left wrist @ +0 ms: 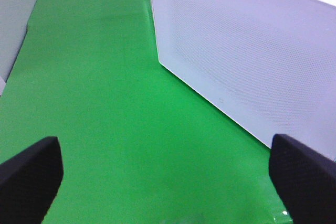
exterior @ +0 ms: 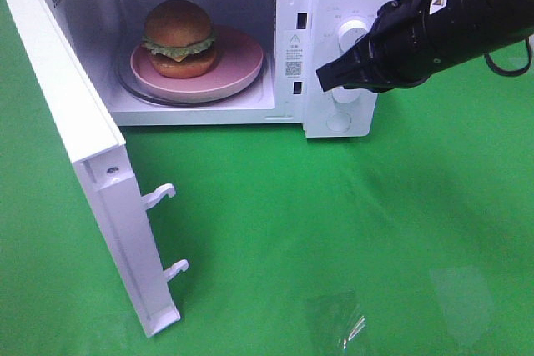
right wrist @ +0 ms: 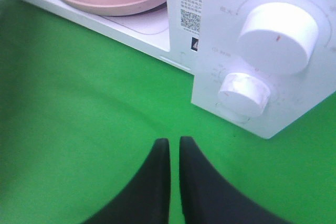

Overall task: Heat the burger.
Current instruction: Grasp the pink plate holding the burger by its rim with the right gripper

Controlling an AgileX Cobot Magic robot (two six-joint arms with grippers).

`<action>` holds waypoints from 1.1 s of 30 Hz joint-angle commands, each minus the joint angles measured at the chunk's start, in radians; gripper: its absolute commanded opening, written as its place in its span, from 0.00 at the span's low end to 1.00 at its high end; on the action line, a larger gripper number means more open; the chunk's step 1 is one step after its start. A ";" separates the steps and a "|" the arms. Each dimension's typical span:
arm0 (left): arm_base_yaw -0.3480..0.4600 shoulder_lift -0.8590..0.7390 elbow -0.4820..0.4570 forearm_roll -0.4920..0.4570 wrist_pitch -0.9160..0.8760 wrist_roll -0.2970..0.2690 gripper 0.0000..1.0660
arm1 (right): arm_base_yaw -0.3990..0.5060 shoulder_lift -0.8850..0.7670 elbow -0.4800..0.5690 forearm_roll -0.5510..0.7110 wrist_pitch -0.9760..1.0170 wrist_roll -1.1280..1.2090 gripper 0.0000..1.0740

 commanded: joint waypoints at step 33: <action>0.002 -0.001 0.001 0.003 -0.005 -0.004 0.94 | -0.005 -0.008 -0.048 -0.192 0.378 -1.073 0.18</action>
